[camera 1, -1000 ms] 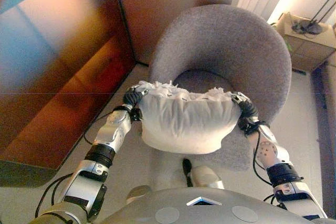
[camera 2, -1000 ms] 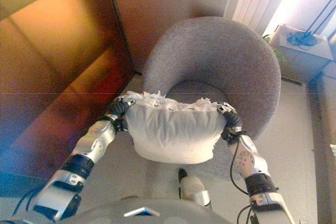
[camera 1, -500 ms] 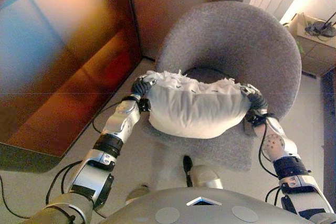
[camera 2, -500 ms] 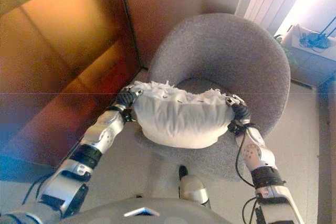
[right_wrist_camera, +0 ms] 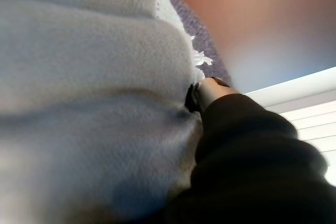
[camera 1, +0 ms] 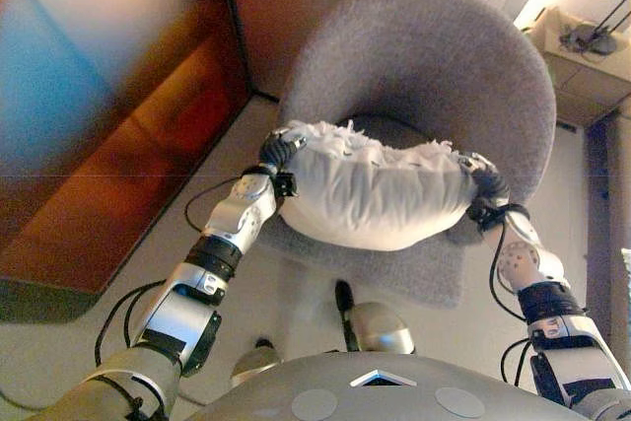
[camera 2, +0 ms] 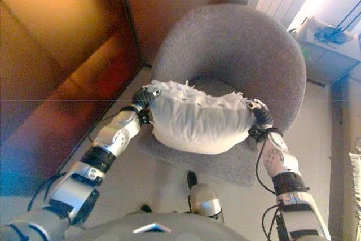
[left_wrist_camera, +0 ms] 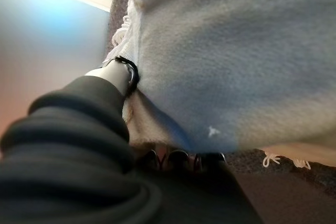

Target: Pick up the cushion and take it to the sofa

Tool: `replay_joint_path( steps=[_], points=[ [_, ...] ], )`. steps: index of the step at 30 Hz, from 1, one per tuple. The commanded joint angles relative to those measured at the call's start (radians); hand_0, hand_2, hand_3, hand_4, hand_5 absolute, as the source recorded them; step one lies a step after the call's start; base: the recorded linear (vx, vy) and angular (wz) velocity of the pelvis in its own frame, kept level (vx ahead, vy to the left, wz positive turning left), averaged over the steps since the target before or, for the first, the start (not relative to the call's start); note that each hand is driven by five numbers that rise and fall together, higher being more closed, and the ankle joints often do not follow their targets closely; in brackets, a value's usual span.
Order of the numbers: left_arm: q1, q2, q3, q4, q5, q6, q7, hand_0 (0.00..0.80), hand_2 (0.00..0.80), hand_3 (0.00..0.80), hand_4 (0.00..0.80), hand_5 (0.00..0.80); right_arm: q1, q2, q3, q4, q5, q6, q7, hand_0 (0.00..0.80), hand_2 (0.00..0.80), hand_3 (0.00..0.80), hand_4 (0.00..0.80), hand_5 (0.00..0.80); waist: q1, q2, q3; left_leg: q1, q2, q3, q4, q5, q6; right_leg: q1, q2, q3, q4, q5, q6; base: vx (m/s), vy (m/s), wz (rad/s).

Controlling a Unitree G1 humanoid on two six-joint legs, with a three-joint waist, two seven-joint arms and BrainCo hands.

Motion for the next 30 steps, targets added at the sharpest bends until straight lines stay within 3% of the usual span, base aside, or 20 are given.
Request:
replay_joint_path(
  steps=[1,8,14,30],
  points=[
    [-0.196,-0.029,-0.100,-0.003,-0.026,-0.074,-0.030,0.800,0.800,0.800,0.800,0.800,-0.264,0.013,0.029,-0.055,0.071,-0.112,-0.019,0.800,0.800,0.800,0.800,0.800,0.036,0.002,0.044,-0.123,0.064,-0.034,0.047,0.062,0.040,-0.072,-0.050,0.020,0.183,-0.078,0.100,-0.123,-0.112,0.20],
    [-0.262,-0.037,-0.088,0.027,-0.056,-0.079,-0.007,0.800,0.800,0.800,0.800,0.800,-0.347,0.019,0.027,-0.022,0.087,-0.128,-0.058,0.800,0.800,0.800,0.800,0.800,0.050,0.001,0.101,-0.230,0.088,-0.095,0.157,0.059,0.005,-0.121,-0.051,-0.012,0.246,-0.109,0.068,0.017,-0.083,0.11],
    [-0.320,-0.066,-0.067,0.081,-0.089,-0.114,0.025,0.800,0.800,0.800,0.800,0.800,-0.429,-0.002,0.044,0.028,0.065,-0.111,-0.061,0.800,0.800,0.800,0.800,0.800,0.059,0.010,0.131,-0.291,0.094,-0.131,0.164,0.081,-0.022,-0.155,-0.048,-0.033,0.267,-0.131,0.050,-0.032,-0.026,-0.02],
    [-0.344,-0.077,-0.045,0.153,-0.120,-0.109,0.064,0.800,0.800,0.800,0.800,0.800,-0.546,0.026,0.127,0.165,0.061,-0.059,-0.061,0.800,0.800,0.800,0.800,0.800,0.097,0.000,0.149,-0.348,0.120,-0.170,0.258,0.062,-0.070,-0.136,-0.059,-0.056,0.269,-0.150,0.038,0.005,-0.029,0.00]
  ],
)
